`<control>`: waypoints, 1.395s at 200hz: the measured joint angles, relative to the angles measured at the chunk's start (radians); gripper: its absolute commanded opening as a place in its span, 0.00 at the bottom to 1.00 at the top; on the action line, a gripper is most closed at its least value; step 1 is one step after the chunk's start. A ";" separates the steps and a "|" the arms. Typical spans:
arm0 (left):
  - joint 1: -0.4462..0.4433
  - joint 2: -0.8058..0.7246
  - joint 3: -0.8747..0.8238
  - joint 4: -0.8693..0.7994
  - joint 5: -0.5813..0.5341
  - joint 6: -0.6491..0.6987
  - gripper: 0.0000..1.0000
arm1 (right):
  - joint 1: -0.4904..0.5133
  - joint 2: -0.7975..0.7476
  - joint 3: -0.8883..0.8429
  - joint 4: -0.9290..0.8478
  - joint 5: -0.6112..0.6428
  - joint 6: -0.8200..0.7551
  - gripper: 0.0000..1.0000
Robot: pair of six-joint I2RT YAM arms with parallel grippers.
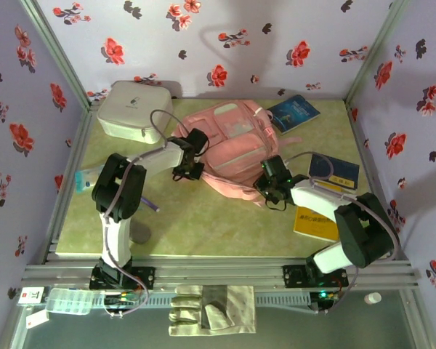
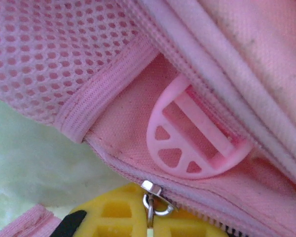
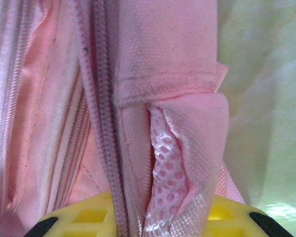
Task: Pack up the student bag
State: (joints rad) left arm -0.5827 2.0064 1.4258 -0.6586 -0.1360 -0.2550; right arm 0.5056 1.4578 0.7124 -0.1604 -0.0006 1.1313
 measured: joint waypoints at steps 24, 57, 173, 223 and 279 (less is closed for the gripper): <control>0.026 0.026 0.041 -0.001 -0.023 0.000 0.14 | 0.011 0.029 0.000 0.070 -0.052 0.040 0.31; 0.070 0.032 0.101 -0.019 -0.077 -0.024 0.35 | 0.048 0.121 0.079 0.104 -0.082 0.087 0.33; 0.124 -0.463 -0.077 -0.098 -0.149 -0.185 0.78 | 0.112 0.189 0.289 0.073 -0.106 0.061 0.78; 0.157 -0.612 -0.146 -0.073 -0.145 -0.127 0.96 | 0.061 -0.090 0.297 -0.200 0.095 -0.133 0.84; 0.169 -0.678 -0.290 0.013 -0.085 -0.090 1.00 | -0.113 -0.128 0.211 -0.422 0.244 -0.269 0.87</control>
State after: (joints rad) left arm -0.4137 1.3281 1.1358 -0.6460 -0.2207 -0.3447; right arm 0.3923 1.3296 0.9237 -0.5827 0.2436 0.8627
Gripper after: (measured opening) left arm 0.996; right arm 0.870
